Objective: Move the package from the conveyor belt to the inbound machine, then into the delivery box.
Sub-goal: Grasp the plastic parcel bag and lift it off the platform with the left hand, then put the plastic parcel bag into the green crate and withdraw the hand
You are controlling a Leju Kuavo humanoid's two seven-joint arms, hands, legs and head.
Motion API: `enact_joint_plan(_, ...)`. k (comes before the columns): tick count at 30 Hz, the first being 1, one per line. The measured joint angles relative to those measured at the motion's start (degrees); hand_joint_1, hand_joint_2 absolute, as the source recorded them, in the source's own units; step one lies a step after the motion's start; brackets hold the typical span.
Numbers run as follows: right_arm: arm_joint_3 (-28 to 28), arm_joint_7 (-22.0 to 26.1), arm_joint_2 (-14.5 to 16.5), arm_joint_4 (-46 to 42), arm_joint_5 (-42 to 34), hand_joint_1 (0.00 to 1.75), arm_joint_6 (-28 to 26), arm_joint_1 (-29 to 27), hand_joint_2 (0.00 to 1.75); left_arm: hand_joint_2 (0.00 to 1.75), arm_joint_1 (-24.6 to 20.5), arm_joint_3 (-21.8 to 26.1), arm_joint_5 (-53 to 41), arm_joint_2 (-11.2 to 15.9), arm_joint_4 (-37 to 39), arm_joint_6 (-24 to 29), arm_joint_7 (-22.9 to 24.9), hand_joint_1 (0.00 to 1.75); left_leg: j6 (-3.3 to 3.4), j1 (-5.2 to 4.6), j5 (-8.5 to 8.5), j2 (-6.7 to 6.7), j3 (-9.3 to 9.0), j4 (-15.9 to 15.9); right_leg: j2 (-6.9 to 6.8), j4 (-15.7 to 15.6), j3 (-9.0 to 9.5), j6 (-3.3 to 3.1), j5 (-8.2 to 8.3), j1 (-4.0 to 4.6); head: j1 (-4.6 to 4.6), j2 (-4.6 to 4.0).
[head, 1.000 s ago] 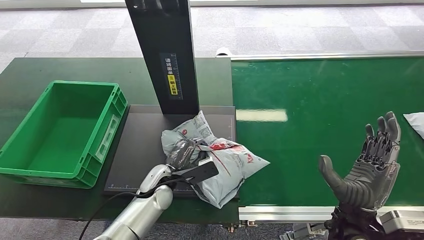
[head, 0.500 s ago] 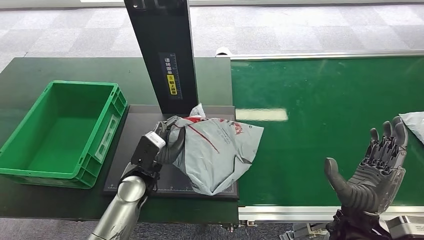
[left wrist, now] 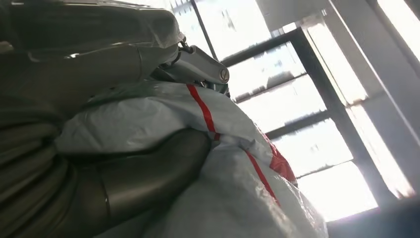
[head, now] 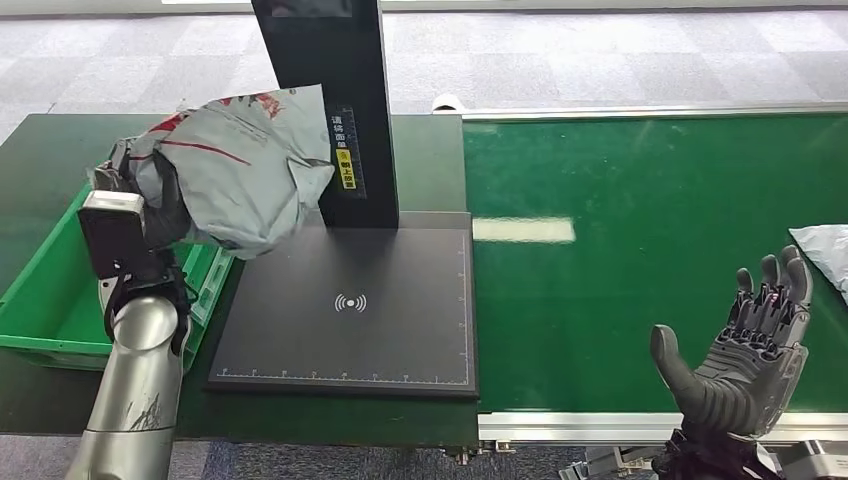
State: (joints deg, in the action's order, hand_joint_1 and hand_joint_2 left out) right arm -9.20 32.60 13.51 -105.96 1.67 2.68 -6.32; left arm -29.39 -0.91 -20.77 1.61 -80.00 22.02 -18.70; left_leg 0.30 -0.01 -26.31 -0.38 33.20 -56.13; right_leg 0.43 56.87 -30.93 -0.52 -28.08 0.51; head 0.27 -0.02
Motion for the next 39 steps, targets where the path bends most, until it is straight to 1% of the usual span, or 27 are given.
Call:
enact_joint_plan(2, 0.96, -0.32, -0.2, 0.34, -0.48, 0.0, 0.19, 0.04, 1.75, 1.75, -6.04, 2.4, -4.7, 2.43, 8.79, 3.96, 2.58, 1.75, -0.01, 0.0, 0.04, 0.01, -0.01, 0.0, 0.0, 0.0, 0.0, -0.02, 0.02, 0.02, -0.01, 0.0)
enact_joint_plan(5, 2.92, -0.92, -0.67, 1.22, -0.78, 0.0, 0.56, 0.18, 1.75, 1.75, -15.73, 5.13, -11.95, 6.1, 24.84, 7.62, 7.9, 1.75, -0.06, 0.02, 0.14, 0.05, -0.03, 0.0, 0.02, 0.02, -0.01, -0.11, 0.09, 0.07, -0.03, 0.0)
enact_joint_plan(8, 4.71, -1.33, -1.04, 2.29, -0.86, 0.0, 0.85, 0.51, 1.75, 1.75, -22.28, 5.6, -17.88, 8.75, 37.65, 9.56, 13.67, 1.75, -0.09, 0.04, 0.18, 0.09, -0.01, 0.01, 0.07, 0.06, -0.04, -0.14, 0.12, 0.09, -0.03, 0.0)
enact_joint_plan(10, 5.57, -1.43, -1.2, 2.88, -0.86, 0.0, 0.92, 0.73, 1.75, 1.75, -24.81, 5.65, -19.22, 9.87, 43.4, 9.95, 15.14, 1.75, -0.09, 0.04, 0.18, 0.1, 0.03, 0.0, 0.08, 0.07, -0.08, -0.14, 0.11, 0.09, -0.04, 0.0)
enact_joint_plan(12, 6.2, -1.63, -1.38, 3.35, -0.86, 0.0, 0.95, 0.92, 1.75, 1.75, -26.47, 5.65, -20.5, 10.64, 47.45, 10.34, 16.8, 1.75, -0.1, 0.03, 0.18, 0.09, 0.09, 0.0, 0.07, 0.06, -0.12, -0.13, 0.11, 0.07, -0.02, 0.0)
enact_joint_plan(16, 7.29, -2.12, -1.87, 4.33, -1.0, 0.0, 1.04, 1.1, 1.75, 1.75, -28.2, 5.31, -25.19, 12.08, 53.25, 11.21, 23.13, 1.75, -0.09, 0.02, 0.16, 0.09, 0.18, 0.01, 0.08, 0.04, -0.18, -0.13, 0.1, 0.06, -0.01, 0.0)
enact_joint_plan(17, 7.56, -2.21, -1.99, 4.59, -1.09, 0.0, 1.05, 1.1, 1.75, 1.75, -28.36, 5.25, -25.73, 12.42, 54.31, 11.31, 24.14, 1.5, -0.09, 0.02, 0.15, 0.1, 0.18, 0.01, 0.09, 0.03, -0.19, -0.13, 0.1, 0.05, 0.0, 0.0)
enact_joint_plan(18, 7.84, -2.27, -2.13, 4.87, -1.15, 0.0, 1.05, 1.09, 1.75, 1.75, -28.41, 5.26, -25.83, 12.77, 55.22, 11.38, 24.61, 1.06, -0.09, 0.02, 0.15, 0.1, 0.18, 0.0, 0.09, 0.03, -0.2, -0.13, 0.1, 0.05, -0.01, 0.0)
enact_joint_plan(20, 8.32, -2.35, -2.42, 5.42, -1.29, 0.0, 1.05, 1.09, 1.75, 1.75, -28.33, 5.42, -25.0, 13.36, 56.68, 11.2, 24.09, 0.19, -0.09, 0.01, 0.15, 0.07, 0.18, 0.0, 0.06, 0.02, -0.2, -0.13, 0.1, 0.05, -0.01, 0.0)
enact_joint_plan(21, 8.5, -2.36, -2.59, 5.7, -1.39, 0.0, 1.04, 1.09, 1.75, 1.75, -28.27, 5.66, -24.21, 13.57, 57.24, 10.77, 23.21, 0.0, -0.09, 0.02, 0.16, 0.05, 0.18, 0.0, 0.04, 0.02, -0.19, -0.13, 0.1, 0.05, -0.01, 0.0)
enact_joint_plan(25, 9.05, -2.36, -3.36, 6.88, -1.92, 0.0, 0.86, 1.15, 1.75, 1.75, -28.09, 7.62, -21.15, 13.73, 58.31, 7.77, 18.07, 0.0, -0.09, 0.02, 0.16, 0.01, 0.18, 0.0, -0.01, 0.02, -0.18, -0.13, 0.11, 0.06, -0.01, 0.0)
enact_joint_plan(28, 9.28, -2.36, -3.72, 7.75, -2.25, 0.0, 0.8, 1.5, 1.75, 1.75, -28.27, 8.95, -19.73, 13.46, 58.38, 6.51, 15.81, 0.0, -0.09, 0.02, 0.17, 0.02, 0.18, 0.0, -0.01, 0.02, -0.18, -0.13, 0.11, 0.06, -0.01, 0.0)
enact_joint_plan(32, 9.46, -2.44, -3.92, 8.82, -2.54, 0.0, 0.79, 2.32, 1.75, 0.0, -28.96, 11.49, -16.16, 12.96, 58.38, 4.96, 13.76, 0.0, -0.09, 0.01, 0.17, 0.02, 0.18, -0.01, 0.0, 0.02, -0.18, -0.13, 0.11, 0.06, -0.01, 0.0)
enact_joint_plan(36, 9.48, -2.56, -4.02, 9.93, -2.72, 0.0, 0.75, 3.12, 1.75, 0.0, -29.7, 14.54, -12.41, 12.51, 58.35, 3.52, 11.35, 0.0, -0.09, 0.01, 0.17, 0.02, 0.17, -0.01, 0.01, 0.02, -0.19, -0.13, 0.11, 0.06, -0.01, 0.0)
enact_joint_plan(39, 9.48, -2.7, -4.08, 10.49, -2.72, 0.0, 0.74, 3.51, 1.75, 1.31, -30.01, 16.47, -10.27, 12.2, 58.22, 2.86, 9.34, 0.0, -0.09, 0.02, 0.17, 0.03, 0.17, -0.01, 0.01, 0.02, -0.19, -0.13, 0.11, 0.06, -0.01, 0.0)
